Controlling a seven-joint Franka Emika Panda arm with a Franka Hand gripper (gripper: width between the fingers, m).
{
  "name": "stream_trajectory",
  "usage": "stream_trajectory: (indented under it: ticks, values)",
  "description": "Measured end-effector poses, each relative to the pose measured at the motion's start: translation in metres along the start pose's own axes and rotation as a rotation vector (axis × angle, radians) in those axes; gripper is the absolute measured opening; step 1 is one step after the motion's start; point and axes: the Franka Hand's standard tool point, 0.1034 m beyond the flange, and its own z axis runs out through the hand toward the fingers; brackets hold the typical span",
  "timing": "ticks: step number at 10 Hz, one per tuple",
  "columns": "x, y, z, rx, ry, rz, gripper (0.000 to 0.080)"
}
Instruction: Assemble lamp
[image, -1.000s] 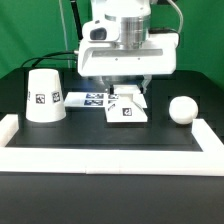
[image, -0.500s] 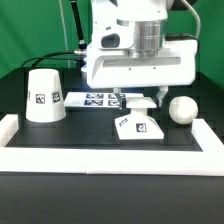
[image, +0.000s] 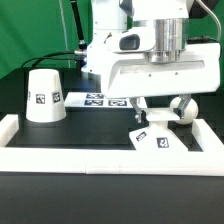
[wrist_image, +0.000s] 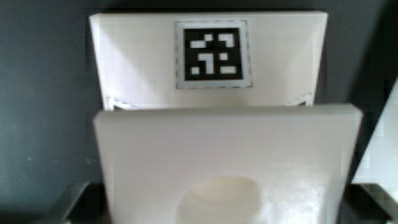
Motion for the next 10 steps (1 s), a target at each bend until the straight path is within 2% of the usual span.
stream_trajectory:
  ticks: [3,6,10]
  values:
    - [0.001,-0.003,0.001,0.003,0.002,0.045,0.0534]
    - [0.027,-0.021,0.004,0.012,0.012,0.094,0.0534]
    - [0.038,-0.027,0.005,0.013,0.031,0.109,0.0535]
